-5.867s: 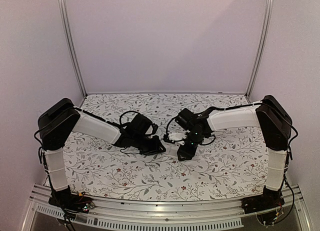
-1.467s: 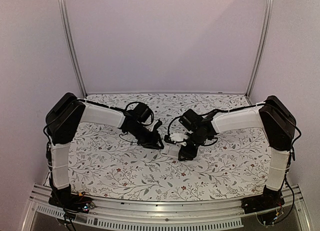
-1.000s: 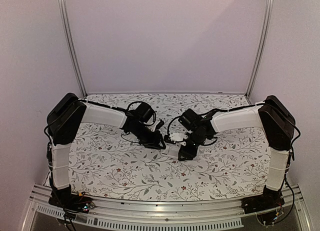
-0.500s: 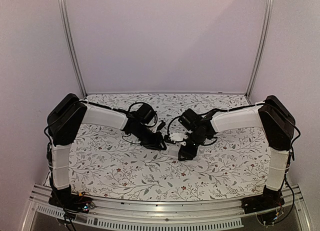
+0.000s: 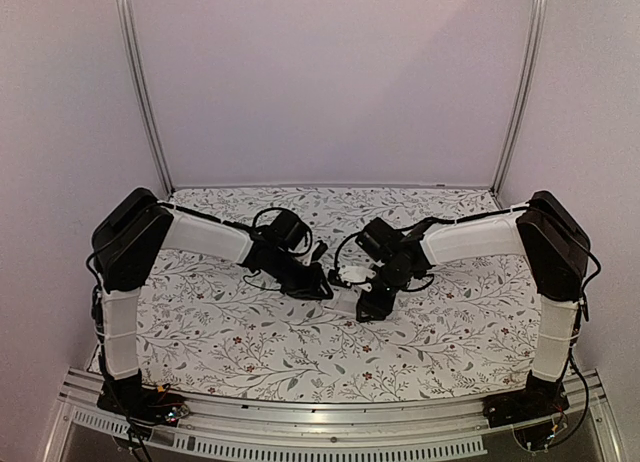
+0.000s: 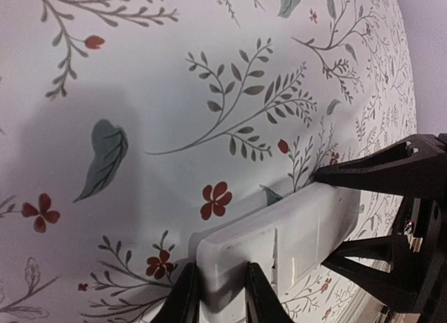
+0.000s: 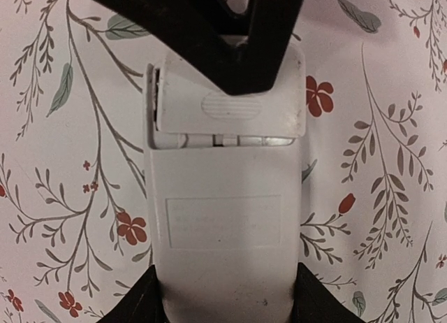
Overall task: Load the batteries into the remote control
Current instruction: Press the battery cover on the remote control.
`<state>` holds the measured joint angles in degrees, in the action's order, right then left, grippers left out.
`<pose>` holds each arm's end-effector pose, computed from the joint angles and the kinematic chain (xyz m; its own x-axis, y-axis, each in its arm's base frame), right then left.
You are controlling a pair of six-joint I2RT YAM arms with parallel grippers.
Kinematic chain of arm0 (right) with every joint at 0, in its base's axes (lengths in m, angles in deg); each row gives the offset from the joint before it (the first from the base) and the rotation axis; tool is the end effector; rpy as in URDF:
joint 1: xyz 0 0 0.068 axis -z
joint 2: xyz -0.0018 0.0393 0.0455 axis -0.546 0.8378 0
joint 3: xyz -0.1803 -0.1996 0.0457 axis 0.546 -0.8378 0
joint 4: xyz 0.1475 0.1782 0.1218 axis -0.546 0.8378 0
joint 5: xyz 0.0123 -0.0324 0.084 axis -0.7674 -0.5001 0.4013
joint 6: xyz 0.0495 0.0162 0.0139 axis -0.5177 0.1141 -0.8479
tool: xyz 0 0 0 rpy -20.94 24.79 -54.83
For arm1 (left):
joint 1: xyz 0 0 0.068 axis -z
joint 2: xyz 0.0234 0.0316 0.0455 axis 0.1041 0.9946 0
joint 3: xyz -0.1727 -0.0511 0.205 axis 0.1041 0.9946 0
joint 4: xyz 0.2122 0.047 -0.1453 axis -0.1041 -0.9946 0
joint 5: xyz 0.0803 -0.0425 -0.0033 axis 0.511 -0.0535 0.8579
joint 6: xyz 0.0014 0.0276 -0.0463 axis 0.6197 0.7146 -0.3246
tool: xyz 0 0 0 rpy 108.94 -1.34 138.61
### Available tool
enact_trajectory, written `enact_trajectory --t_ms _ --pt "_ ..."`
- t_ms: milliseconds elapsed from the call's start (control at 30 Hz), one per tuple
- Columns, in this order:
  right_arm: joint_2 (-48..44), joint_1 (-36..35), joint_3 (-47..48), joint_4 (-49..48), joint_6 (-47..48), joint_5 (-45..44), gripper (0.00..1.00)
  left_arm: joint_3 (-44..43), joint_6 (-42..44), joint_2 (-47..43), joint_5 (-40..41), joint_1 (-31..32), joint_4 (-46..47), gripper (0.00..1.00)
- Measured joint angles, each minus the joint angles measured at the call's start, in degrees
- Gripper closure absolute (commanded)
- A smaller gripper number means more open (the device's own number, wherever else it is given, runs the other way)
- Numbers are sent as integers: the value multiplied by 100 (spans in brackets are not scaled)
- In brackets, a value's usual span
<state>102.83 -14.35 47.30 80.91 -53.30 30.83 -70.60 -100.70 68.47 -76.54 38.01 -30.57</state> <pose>0.2563 0.2871 0.1411 -0.2497 -0.8958 -0.3678 -0.9612 0.2754 -0.0181 0.2879 -0.2994 0.1147 -0.9531 0.2163 -0.2118 0.3013 0.7450 -0.5951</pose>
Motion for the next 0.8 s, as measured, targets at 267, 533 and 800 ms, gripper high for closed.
enact_trajectory --t_ms 267,533,800 --pt "0 -28 0 2 -129 -79 84 494 -424 -238 188 63 605 81" --pt "0 -90 -7 -2 -192 -168 85 566 -507 -369 444 155 577 84" --pt "-17 -103 -42 -44 -190 -188 85 339 -306 -348 442 155 175 89"
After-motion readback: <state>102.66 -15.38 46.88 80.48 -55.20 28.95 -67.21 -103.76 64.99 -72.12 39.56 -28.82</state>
